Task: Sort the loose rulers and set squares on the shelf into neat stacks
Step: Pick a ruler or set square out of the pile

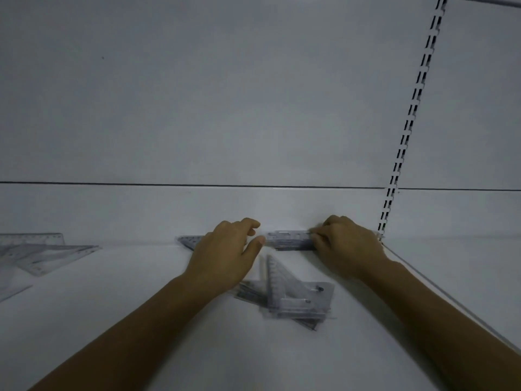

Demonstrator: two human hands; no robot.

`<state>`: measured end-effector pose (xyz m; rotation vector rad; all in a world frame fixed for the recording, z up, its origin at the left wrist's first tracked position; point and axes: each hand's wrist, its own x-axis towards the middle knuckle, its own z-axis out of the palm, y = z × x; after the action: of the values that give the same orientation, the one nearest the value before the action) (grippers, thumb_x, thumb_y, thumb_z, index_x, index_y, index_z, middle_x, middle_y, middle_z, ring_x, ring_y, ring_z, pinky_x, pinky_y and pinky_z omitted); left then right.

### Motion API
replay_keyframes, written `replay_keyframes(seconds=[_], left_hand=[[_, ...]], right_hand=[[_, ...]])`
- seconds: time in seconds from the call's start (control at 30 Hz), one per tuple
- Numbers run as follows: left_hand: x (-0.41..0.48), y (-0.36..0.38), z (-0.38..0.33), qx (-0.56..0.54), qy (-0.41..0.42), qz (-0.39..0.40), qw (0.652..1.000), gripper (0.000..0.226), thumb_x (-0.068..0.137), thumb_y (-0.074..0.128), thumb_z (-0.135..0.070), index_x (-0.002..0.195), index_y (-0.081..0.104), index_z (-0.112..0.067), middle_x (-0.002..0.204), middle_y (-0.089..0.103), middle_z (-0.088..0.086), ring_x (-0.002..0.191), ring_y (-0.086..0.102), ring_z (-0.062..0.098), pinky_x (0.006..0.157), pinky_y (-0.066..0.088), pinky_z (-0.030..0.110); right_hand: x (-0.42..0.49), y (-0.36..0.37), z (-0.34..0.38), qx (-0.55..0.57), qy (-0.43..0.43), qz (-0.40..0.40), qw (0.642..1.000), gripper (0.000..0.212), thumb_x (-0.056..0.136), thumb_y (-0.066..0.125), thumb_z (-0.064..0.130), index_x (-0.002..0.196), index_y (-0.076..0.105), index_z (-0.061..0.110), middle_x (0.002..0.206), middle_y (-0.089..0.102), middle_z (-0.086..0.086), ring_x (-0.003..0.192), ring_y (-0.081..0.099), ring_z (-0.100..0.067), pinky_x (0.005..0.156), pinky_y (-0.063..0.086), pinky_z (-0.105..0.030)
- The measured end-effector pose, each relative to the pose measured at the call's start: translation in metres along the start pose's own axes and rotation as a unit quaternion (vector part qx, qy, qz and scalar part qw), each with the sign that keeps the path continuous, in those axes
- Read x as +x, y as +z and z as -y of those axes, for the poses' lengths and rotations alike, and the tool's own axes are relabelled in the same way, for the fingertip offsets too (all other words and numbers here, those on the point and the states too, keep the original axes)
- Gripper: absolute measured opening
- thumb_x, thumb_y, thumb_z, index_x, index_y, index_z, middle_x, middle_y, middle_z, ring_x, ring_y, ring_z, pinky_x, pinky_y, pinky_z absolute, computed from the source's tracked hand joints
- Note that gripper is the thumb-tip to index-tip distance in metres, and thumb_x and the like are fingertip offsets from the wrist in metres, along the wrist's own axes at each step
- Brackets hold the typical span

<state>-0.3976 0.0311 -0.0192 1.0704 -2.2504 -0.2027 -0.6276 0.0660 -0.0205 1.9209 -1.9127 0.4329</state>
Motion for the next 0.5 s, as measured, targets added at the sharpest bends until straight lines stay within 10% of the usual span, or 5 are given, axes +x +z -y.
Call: replay_keyframes(seconds=[0.3,0.5], left_hand=[[0.007,0.009,-0.002,-0.093,-0.005,0.077,0.993,0.07,0.082,0.019,-0.063,0.135,0.047,-0.027,0.135,0.053,-0.005,0.123,0.048,0.011,0.107,0.038,0.036],[0.006,0.008,-0.011,-0.146,-0.01,0.11,0.983,0.046,0.097,0.029,-0.042,0.128,0.055,-0.019,0.118,0.05,-0.016,0.1,0.047,-0.006,0.081,0.029,-0.001]], right_hand=[[-0.001,0.006,-0.005,0.059,0.111,-0.023,0.992,0.023,0.092,0.052,0.021,0.11,0.066,0.02,0.105,0.058,-0.004,0.095,0.052,-0.02,0.072,0.045,-0.031],[-0.007,-0.005,-0.028,0.057,0.278,0.008,0.959,0.07,0.075,0.066,0.059,0.127,0.047,0.018,0.125,0.049,-0.011,0.114,0.048,-0.029,0.092,0.041,-0.04]])
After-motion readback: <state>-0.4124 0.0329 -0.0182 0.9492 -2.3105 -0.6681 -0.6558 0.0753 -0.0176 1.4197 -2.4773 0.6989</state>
